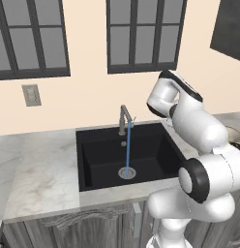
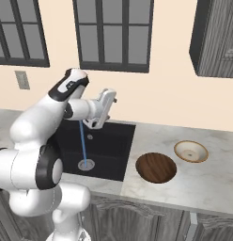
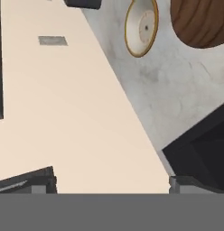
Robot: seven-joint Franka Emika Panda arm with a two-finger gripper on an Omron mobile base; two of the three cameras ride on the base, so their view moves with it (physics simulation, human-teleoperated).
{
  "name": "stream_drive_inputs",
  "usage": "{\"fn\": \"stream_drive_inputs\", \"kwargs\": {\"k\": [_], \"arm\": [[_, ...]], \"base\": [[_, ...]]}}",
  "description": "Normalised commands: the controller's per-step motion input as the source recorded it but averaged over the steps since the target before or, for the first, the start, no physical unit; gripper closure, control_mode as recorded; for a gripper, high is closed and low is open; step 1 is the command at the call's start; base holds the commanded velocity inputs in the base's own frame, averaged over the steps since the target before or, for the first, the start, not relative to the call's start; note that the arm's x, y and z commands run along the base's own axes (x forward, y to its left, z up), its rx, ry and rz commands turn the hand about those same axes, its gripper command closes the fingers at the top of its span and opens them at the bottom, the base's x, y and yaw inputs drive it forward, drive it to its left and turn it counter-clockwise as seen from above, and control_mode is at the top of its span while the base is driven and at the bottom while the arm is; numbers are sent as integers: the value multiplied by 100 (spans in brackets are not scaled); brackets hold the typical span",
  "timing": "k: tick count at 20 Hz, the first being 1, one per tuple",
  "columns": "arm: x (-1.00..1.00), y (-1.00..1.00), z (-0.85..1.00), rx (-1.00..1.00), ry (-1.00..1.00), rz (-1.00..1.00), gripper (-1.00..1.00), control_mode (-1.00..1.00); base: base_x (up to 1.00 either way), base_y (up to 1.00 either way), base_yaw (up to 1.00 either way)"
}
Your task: Rinse each bowl for a few seconds and place them down in the sink or on the counter.
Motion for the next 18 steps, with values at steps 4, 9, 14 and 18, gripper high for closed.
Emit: {"fn": "stream_drive_inputs", "kwargs": {"k": [4,9,14,18], "arm": [[-18,-8,0,0,-8,-18,-100,-100],[-37,-22,0,3,-9,-15,-100,-100],[-30,-30,0,7,-2,-12,-100,-100],[-9,-29,1,13,14,-13,-100,-100]], "base": [[0,0,0],[0,0,0],[0,0,0],[0,0,0]]}}
